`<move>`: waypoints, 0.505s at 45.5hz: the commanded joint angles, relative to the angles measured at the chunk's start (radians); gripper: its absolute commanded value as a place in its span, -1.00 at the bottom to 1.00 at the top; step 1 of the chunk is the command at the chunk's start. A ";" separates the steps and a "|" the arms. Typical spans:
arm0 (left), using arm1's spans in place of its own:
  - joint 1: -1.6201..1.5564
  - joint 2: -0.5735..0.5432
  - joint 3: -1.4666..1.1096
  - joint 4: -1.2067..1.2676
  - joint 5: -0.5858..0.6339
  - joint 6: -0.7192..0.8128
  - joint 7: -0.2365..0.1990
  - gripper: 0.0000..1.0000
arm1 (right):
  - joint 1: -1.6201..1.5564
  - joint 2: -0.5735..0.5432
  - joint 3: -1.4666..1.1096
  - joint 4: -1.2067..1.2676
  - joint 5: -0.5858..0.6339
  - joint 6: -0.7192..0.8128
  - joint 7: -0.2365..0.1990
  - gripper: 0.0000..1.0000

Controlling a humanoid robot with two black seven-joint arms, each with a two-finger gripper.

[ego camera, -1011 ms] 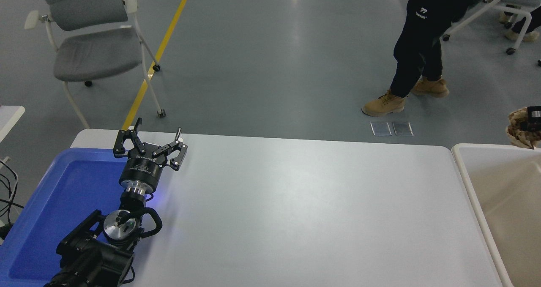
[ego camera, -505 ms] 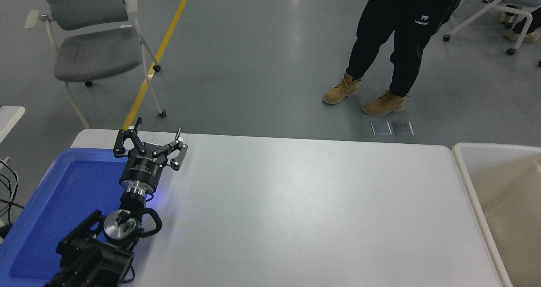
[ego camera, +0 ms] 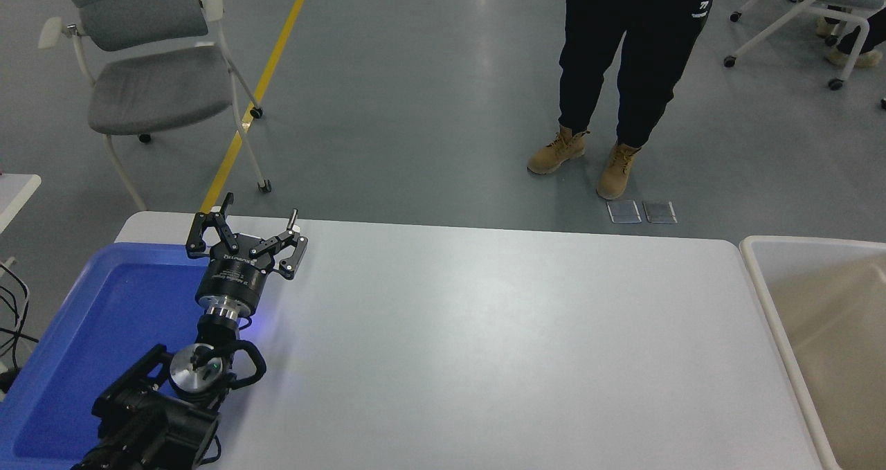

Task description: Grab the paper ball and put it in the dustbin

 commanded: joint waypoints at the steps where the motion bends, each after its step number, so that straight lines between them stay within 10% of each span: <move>1: 0.000 0.000 0.000 0.000 0.000 0.000 0.000 0.98 | -0.211 0.245 0.223 -0.280 0.013 -0.061 0.003 -1.00; 23: 0.000 0.000 -0.002 0.000 0.000 0.001 0.000 0.98 | -0.388 0.375 0.378 -0.277 0.068 -0.164 0.003 -1.00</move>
